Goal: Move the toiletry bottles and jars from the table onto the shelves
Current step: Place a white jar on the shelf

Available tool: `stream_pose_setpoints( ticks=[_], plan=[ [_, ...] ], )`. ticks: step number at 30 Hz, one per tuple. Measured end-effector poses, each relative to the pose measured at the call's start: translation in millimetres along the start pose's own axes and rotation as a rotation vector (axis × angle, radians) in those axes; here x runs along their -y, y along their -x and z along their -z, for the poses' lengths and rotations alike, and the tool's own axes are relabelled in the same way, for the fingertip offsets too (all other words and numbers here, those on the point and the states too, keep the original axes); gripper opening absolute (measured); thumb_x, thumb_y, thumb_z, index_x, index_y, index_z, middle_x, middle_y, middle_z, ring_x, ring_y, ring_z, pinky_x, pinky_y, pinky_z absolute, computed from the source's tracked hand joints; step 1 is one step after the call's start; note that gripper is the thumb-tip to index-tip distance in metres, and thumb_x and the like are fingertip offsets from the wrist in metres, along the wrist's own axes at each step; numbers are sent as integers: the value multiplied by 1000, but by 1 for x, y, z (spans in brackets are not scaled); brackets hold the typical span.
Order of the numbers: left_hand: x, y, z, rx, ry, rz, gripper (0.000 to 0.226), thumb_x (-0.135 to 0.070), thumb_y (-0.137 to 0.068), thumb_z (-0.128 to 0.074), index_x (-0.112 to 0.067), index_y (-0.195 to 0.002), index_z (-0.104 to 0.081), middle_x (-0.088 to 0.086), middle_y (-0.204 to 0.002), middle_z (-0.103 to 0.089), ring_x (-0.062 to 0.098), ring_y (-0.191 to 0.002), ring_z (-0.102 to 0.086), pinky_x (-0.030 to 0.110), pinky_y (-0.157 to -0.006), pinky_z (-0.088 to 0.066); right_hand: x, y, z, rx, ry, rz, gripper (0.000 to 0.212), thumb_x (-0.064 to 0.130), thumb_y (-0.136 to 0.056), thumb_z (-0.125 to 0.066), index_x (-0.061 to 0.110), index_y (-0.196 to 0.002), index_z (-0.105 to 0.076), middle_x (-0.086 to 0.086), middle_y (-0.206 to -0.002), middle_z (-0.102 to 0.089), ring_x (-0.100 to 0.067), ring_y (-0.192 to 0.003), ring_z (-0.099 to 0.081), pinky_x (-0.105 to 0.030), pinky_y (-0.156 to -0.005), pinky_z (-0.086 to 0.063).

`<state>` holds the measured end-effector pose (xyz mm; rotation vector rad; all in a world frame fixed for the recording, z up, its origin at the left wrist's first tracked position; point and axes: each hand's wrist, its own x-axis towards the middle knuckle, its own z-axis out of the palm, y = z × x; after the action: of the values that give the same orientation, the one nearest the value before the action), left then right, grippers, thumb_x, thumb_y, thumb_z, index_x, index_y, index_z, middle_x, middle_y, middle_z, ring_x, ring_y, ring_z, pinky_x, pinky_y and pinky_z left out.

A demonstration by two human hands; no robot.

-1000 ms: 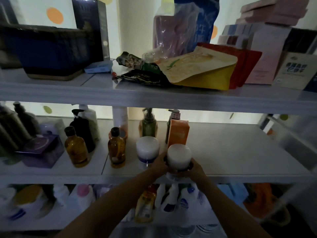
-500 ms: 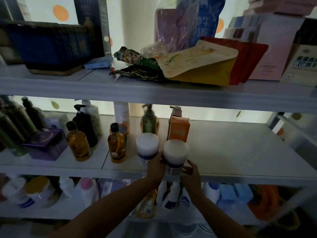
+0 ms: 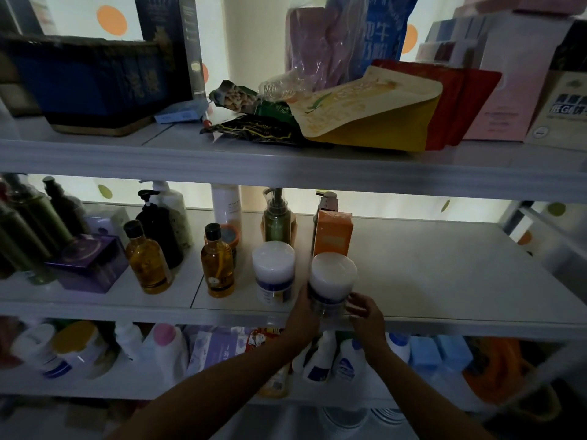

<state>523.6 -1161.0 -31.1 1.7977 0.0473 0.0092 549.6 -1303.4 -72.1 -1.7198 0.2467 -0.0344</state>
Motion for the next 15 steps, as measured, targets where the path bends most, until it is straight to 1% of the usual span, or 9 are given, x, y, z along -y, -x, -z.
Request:
stream_pose_setpoints(
  ticks=[2, 4, 7, 8, 10, 11, 12, 13, 15],
  plan=[
    [4, 0, 1, -5, -72, -15, 44, 4, -91, -51, -6, -132, -37, 15, -137, -44, 30, -133, -39, 22, -100, -36, -3, 1, 4, -45, 22, -3, 42, -17, -84, -44, 11, -113, -53, -14, -112, -61, -28, -105, -58, -35, -81, -50],
    [11, 4, -1, -84, -125, 46, 49, 9, -88, -50, -4, -134, -38, 20, -140, -41, 34, -132, -39, 35, -107, -35, 0, -2, 3, -33, 12, 22, 49, -18, -83, -46, 11, -122, -50, -7, -122, -56, -24, -109, -55, -37, -85, -50],
    [10, 22, -11, -129, -55, 43, 21, -3, -94, -50, -13, -112, -53, 12, -124, -56, 30, -124, -49, 38, -106, -40, 3, -4, -6, 43, -16, 51, 58, -13, -84, -52, 9, -136, -41, 2, -124, -49, -17, -115, -49, -43, -99, -45],
    [7, 22, -13, -114, -40, 35, 25, -2, -94, -50, -9, -117, -51, 12, -125, -55, 28, -124, -49, 36, -107, -39, 3, -3, -7, 36, -29, 39, 56, -14, -84, -51, 7, -135, -42, 0, -123, -51, -18, -113, -50, -43, -98, -46],
    [4, 14, -12, -39, 24, 48, 45, 8, -90, -51, -4, -132, -41, 13, -133, -49, 25, -124, -47, 34, -106, -38, 2, -3, -2, -21, -88, -13, 47, -17, -86, -44, 2, -129, -47, -9, -118, -59, -21, -102, -58, -38, -87, -52],
    [4, 9, -9, -17, 30, 43, 47, 7, -89, -52, -7, -132, -40, 12, -134, -48, 21, -122, -48, 36, -107, -38, 1, -3, 2, -48, -100, -40, 43, -17, -87, -40, 1, -125, -50, -12, -111, -63, -21, -94, -62, -34, -81, -53],
    [4, 6, -5, -13, 41, 50, 40, 3, -91, -54, -9, -127, -43, 11, -133, -50, 17, -120, -50, 41, -108, -38, 1, -4, 6, -67, -83, -55, 41, -16, -88, -39, 2, -123, -51, -14, -104, -65, -21, -90, -62, -32, -79, -53],
    [11, 1, -2, -28, 29, 56, 36, -2, -92, -54, -9, -126, -45, 11, -132, -51, 17, -119, -51, 45, -108, -39, 0, -5, 9, -67, -58, -56, 41, -16, -87, -39, 5, -121, -51, -14, -105, -65, -21, -91, -62, -32, -80, -52],
    [16, -2, 3, -72, -21, 110, 50, 2, -89, -51, -10, -136, -38, 14, -137, -46, 28, -124, -49, 49, -105, -41, 2, -7, 10, -10, -39, -39, 50, -17, -85, -44, 10, -127, -47, -9, -123, -56, -22, -105, -57, -35, -85, -51]
  ],
)
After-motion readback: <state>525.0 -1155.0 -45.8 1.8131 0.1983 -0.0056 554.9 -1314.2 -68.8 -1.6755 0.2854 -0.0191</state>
